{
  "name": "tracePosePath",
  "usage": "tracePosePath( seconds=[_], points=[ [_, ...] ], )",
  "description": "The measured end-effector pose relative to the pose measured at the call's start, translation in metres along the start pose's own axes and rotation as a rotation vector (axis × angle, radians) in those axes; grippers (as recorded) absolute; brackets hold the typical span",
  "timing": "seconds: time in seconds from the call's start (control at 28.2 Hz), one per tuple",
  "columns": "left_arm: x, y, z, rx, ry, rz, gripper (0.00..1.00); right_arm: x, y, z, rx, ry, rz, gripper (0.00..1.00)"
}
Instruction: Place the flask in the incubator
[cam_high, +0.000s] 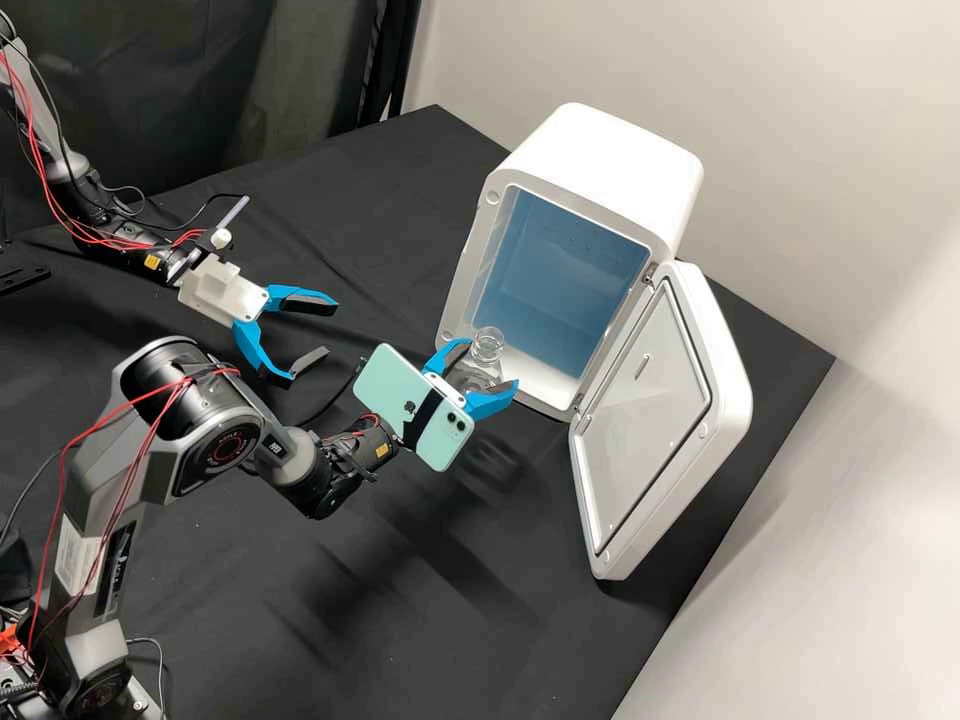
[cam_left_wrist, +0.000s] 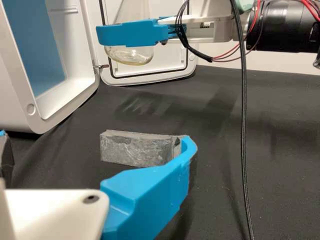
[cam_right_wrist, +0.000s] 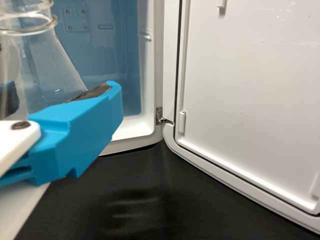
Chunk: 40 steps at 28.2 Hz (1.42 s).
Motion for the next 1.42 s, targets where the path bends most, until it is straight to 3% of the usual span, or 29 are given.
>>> tracePosePath(
  seconds=[0.53, 0.92, 1.17, 1.42],
  points=[
    [0.000, 0.0000, 0.000, 0.000, 0.000, 0.000, 1.00, 0.007, -0.002, 0.000, -0.003, -0.001, -0.003, 0.00],
    [0.000, 0.0000, 0.000, 0.000, 0.000, 0.000, 1.00, 0.024, 0.006, -0.012, -0.006, 0.017, 0.029, 0.00],
    [0.000, 0.0000, 0.000, 0.000, 0.000, 0.000, 1.00, 0.032, 0.001, -0.012, -0.009, 0.009, 0.023, 0.00],
    [0.000, 0.0004, 0.000, 0.000, 0.000, 0.001, 1.00, 0.039, 0.001, -0.017, -0.016, 0.022, 0.021, 0.00]
  ],
)
